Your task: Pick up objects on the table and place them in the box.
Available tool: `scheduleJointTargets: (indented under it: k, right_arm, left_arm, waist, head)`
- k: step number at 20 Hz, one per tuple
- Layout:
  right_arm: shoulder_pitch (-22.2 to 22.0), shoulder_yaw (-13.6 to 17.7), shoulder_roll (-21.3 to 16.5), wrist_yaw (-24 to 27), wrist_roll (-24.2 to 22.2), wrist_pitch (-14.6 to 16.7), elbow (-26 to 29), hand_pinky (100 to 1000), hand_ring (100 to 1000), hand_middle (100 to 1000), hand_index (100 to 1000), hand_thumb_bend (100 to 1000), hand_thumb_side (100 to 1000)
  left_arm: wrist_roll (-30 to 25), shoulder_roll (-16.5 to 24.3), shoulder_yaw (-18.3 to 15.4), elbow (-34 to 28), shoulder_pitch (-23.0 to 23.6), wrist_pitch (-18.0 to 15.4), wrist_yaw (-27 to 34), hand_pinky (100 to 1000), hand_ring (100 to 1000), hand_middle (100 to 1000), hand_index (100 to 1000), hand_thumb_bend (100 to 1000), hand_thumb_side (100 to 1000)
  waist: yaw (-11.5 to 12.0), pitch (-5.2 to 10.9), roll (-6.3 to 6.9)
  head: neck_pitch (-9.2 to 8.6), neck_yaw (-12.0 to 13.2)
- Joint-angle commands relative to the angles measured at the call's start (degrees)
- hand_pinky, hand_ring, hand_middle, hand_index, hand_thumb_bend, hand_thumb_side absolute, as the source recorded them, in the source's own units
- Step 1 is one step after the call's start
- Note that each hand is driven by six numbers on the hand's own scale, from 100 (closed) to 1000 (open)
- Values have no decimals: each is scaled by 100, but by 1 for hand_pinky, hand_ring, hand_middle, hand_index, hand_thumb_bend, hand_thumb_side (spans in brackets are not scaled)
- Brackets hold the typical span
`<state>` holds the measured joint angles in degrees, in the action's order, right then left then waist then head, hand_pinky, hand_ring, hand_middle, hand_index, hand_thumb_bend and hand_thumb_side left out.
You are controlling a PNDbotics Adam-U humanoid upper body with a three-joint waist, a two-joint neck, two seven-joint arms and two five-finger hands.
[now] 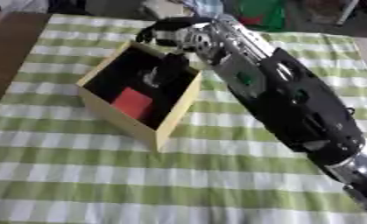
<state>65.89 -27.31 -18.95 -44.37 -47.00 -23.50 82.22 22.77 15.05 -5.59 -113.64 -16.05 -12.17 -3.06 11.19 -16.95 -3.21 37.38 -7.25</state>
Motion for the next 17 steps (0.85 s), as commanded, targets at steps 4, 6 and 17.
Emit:
scheduleJointTargets:
  k: [4,6,17]
  right_arm:
    - [-128,431,-662,532,117,-25,952,1000,1000,909,1000,100,112]
    - [-267,640,-839,701,270,-7,1226,1000,1000,896,1000,100,100]
    - [-984,1421,-1536,1300,910,-711,2725,963,990,834,942,100,224]
  left_arm:
    - [29,67,-64,-95,-10,7,-35,1000,509,472,646,234,100]
    - [40,68,-72,-95,-7,4,-41,1000,509,472,646,234,100]
    - [80,73,-95,-95,4,-6,-78,1000,508,472,647,235,100]
  waist:
    - [-42,109,65]
    - [-52,104,73]
    - [-101,73,115]
  head:
    - [-28,80]
    - [-26,113]
    - [-16,265]
